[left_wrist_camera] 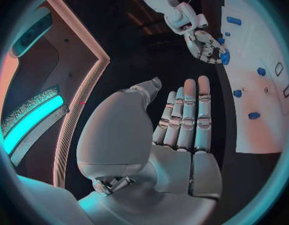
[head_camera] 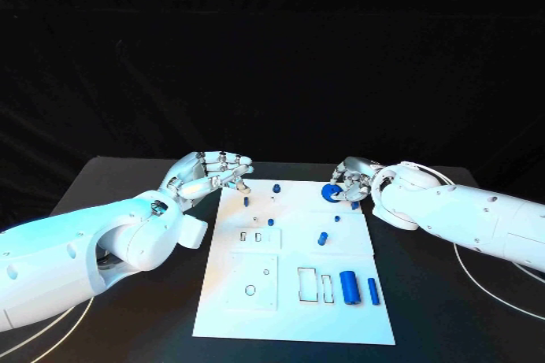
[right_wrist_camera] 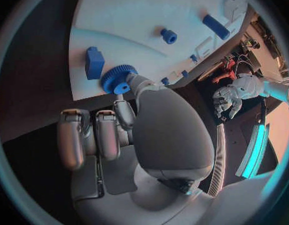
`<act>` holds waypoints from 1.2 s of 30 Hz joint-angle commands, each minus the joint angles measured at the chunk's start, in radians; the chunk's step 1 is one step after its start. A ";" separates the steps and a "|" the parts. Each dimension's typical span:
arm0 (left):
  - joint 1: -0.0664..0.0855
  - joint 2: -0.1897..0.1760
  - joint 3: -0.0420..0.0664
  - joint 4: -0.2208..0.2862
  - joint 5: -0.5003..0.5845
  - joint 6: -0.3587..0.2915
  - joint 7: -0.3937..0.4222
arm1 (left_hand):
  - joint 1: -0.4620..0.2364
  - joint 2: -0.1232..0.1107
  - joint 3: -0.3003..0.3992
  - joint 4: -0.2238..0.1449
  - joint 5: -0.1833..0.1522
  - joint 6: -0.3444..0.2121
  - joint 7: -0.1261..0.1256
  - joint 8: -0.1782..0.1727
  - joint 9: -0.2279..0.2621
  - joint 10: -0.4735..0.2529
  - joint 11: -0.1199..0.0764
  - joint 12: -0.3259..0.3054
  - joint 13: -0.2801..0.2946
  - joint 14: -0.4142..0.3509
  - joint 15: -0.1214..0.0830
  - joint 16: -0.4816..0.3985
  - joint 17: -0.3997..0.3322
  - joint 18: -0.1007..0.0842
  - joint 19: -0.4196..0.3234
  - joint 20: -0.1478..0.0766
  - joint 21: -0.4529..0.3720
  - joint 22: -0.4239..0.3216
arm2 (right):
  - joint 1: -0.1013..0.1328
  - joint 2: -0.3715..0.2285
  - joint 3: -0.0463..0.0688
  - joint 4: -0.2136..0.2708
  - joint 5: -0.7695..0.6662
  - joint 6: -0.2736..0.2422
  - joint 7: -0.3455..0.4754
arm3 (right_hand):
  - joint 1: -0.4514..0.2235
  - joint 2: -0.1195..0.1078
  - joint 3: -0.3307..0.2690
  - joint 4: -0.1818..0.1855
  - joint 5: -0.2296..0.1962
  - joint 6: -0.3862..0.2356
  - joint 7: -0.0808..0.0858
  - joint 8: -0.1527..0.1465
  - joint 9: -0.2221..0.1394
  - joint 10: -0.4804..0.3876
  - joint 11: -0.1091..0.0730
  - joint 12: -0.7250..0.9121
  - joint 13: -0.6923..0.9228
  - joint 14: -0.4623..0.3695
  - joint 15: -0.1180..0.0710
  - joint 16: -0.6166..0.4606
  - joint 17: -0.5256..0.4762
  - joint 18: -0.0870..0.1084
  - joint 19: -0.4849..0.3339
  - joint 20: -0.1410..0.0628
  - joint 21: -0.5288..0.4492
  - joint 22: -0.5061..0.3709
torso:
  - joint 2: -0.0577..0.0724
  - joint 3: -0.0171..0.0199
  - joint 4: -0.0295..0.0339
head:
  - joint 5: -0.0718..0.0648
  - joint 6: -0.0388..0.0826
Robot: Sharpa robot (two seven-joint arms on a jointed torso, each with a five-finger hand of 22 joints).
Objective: Assemble the parts on the task board
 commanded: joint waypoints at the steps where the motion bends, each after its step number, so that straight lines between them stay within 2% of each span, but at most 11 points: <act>1: 0.001 0.002 0.001 0.001 0.004 0.019 0.006 | -0.003 0.004 0.004 -0.001 -0.005 -0.007 0.008 -0.004 0.001 -0.006 0.000 -0.005 -0.001 -0.008 0.001 0.003 -0.002 0.009 -0.008 0.002 0.002 0.001 | -0.007 -0.002 -0.004 0.011 -0.074 -0.025 0.004 | 0.002 -0.007 0.041 -0.013 0.000 0.030 -0.007 0.008 0.003 0.010 -0.003 0.006 0.004 0.067 -0.006 0.006 0.095 -0.017 0.039 -0.006 0.005 0.172 | 0.000 0.0001 0.0001 | -0.002 0.001; 2: 0.001 0.002 0.001 0.001 0.004 0.019 0.006 | -0.003 0.005 0.004 -0.002 -0.005 -0.007 0.008 -0.005 0.002 -0.006 0.000 -0.005 0.000 -0.010 0.001 0.003 -0.002 0.009 -0.011 0.002 0.004 0.002 | -0.007 -0.003 -0.004 0.015 -0.090 -0.037 0.006 | -0.013 -0.016 0.073 -0.026 -0.001 0.042 -0.009 0.005 0.001 0.013 -0.006 0.007 0.006 0.067 -0.009 0.006 0.096 -0.018 0.040 -0.008 0.006 0.174 | 0.000 0.0003 0.0000 | -0.002 0.001; 6: 0.001 0.002 0.001 0.001 0.004 0.020 0.007 | -0.003 0.005 0.004 -0.002 -0.005 -0.007 0.008 -0.005 0.002 -0.006 0.000 -0.005 0.000 -0.010 0.001 0.003 -0.002 0.009 -0.011 0.002 0.004 0.002 | -0.008 -0.007 -0.004 0.037 -0.144 -0.089 0.013 | -0.041 -0.030 0.109 -0.046 -0.002 0.063 -0.016 0.007 0.003 0.021 -0.010 0.013 0.013 0.068 -0.012 0.007 0.098 -0.019 0.043 -0.012 0.010 0.180 | 0.000 -0.0003 0.0007 | -0.002 0.002; 11: 0.001 0.003 0.001 0.000 0.005 0.021 0.007 | -0.003 0.005 0.005 -0.002 -0.005 -0.007 0.008 -0.005 0.002 -0.006 0.000 -0.005 0.000 -0.010 0.001 0.003 -0.002 0.009 -0.012 0.002 0.004 0.002 | -0.009 -0.011 -0.004 0.064 -0.189 -0.148 0.019 | -0.058 -0.036 0.118 -0.051 -0.006 0.067 -0.017 0.007 0.004 0.026 -0.011 0.017 0.017 0.068 -0.013 0.007 0.098 -0.020 0.045 -0.013 0.011 0.182 | 0.000 -0.0004 0.0018 | -0.005 0.007; 16: 0.001 0.005 0.001 -0.003 0.006 0.021 0.007 | -0.003 0.005 0.005 -0.002 -0.005 -0.007 0.008 -0.005 0.002 -0.006 0.000 -0.005 0.000 -0.010 0.001 0.003 -0.002 0.009 -0.012 0.002 0.004 0.002 | -0.006 -0.014 -0.002 0.096 -0.247 -0.206 0.014 | -0.077 -0.043 0.123 -0.053 -0.010 0.071 -0.019 0.006 0.005 0.030 -0.012 0.019 0.020 0.068 -0.014 0.007 0.100 -0.021 0.047 -0.014 0.014 0.185 | -0.002 -0.0010 -0.0006 | -0.005 0.009; 22: 0.001 0.010 0.001 -0.011 0.010 0.022 0.008 | -0.003 0.006 0.005 -0.002 -0.005 -0.007 0.008 -0.005 0.002 -0.006 0.000 -0.005 0.000 -0.011 0.001 0.003 -0.002 0.009 -0.012 0.003 0.005 0.003 | 0.003 -0.007 0.000 0.159 -0.343 -0.266 0.003 | -0.082 -0.046 0.124 -0.055 -0.009 0.071 -0.019 0.005 0.005 0.032 -0.012 0.022 0.022 0.068 -0.015 0.007 0.099 -0.021 0.049 -0.014 0.016 0.188 | -0.002 0.0001 0.0023 | -0.006 0.012; 28: 0.001 0.015 0.001 -0.017 0.011 0.022 0.008 | -0.003 0.006 0.005 -0.002 -0.005 -0.007 0.008 -0.005 0.002 -0.006 0.000 -0.005 0.000 -0.011 0.001 0.003 -0.002 0.009 -0.012 0.003 0.005 0.003 | 0.005 0.039 0.000 0.190 -0.387 -0.264 -0.001 | -0.086 -0.047 0.128 -0.057 -0.006 0.072 -0.020 0.005 0.005 0.036 -0.013 0.025 0.026 0.068 -0.015 0.007 0.099 -0.021 0.049 -0.015 0.016 0.188 | 0.000 -0.0009 0.0029 | -0.005 0.013; 36: 0.001 0.021 0.001 -0.023 0.012 0.023 0.008 | -0.003 0.006 0.005 -0.002 -0.005 -0.007 0.008 -0.005 0.002 -0.006 0.000 -0.005 0.000 -0.011 0.001 0.003 -0.002 0.009 -0.012 0.003 0.005 0.003 | -0.003 0.115 -0.003 0.174 -0.398 -0.234 -0.005 | -0.091 -0.050 0.131 -0.059 -0.004 0.069 -0.019 0.002 0.004 0.036 -0.013 0.025 0.026 0.068 -0.015 0.006 0.098 -0.021 0.049 -0.015 0.016 0.188 | 0.002 -0.0010 0.0033 | -0.001 0.013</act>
